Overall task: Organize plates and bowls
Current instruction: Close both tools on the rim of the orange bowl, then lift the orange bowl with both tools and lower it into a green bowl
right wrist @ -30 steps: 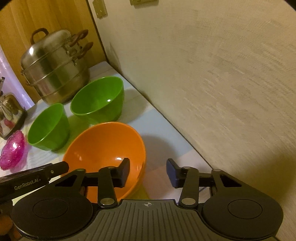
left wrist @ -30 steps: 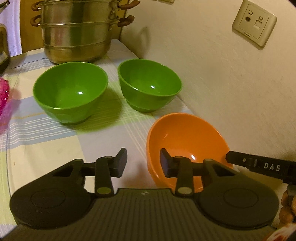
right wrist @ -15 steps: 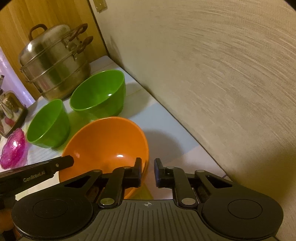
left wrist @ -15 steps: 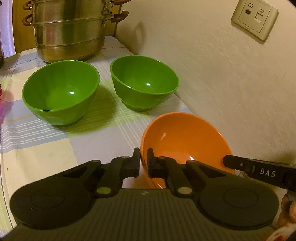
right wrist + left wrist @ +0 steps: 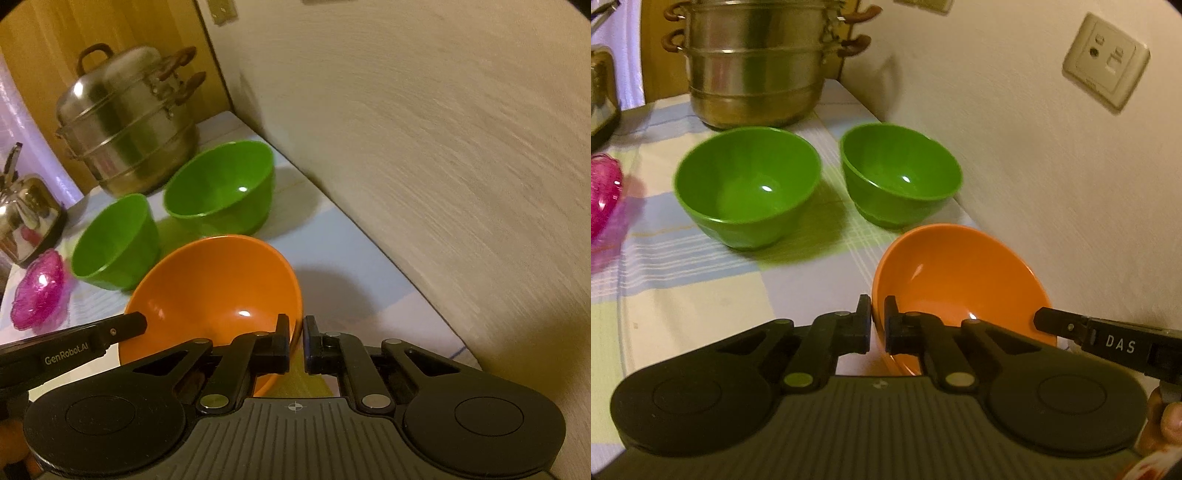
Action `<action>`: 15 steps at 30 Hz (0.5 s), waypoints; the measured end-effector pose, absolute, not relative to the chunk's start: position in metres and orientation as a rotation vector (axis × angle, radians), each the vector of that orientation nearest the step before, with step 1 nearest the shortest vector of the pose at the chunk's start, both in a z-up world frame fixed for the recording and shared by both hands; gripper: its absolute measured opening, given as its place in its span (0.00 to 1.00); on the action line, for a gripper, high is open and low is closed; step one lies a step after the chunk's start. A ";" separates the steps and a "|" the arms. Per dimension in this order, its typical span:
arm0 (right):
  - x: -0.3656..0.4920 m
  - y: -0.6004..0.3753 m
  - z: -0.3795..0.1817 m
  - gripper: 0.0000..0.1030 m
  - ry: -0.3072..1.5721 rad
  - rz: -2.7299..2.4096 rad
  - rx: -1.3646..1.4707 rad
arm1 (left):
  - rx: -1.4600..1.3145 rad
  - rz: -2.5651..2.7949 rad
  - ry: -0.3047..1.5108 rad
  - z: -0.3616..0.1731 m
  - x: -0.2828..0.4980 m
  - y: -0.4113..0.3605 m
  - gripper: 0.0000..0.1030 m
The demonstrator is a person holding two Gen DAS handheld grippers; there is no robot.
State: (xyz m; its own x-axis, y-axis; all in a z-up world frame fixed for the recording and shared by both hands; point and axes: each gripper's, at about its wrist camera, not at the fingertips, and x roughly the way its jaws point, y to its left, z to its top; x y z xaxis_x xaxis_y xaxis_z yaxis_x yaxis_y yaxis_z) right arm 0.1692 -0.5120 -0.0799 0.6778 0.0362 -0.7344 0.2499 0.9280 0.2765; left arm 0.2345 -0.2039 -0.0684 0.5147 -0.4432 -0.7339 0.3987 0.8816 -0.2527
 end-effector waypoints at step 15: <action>0.219 -0.446 -0.010 0.07 0.725 0.019 0.318 | -0.078 -0.378 0.788 0.006 0.283 -0.141 0.05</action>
State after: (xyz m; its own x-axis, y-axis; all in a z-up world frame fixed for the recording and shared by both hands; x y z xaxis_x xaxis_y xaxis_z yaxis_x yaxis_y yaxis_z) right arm 0.2192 -0.4465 -0.0096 0.7508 0.1267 -0.6483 0.0921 0.9518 0.2927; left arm 0.2829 -0.1408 0.0062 0.6418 -0.3602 -0.6770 0.3023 0.9302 -0.2084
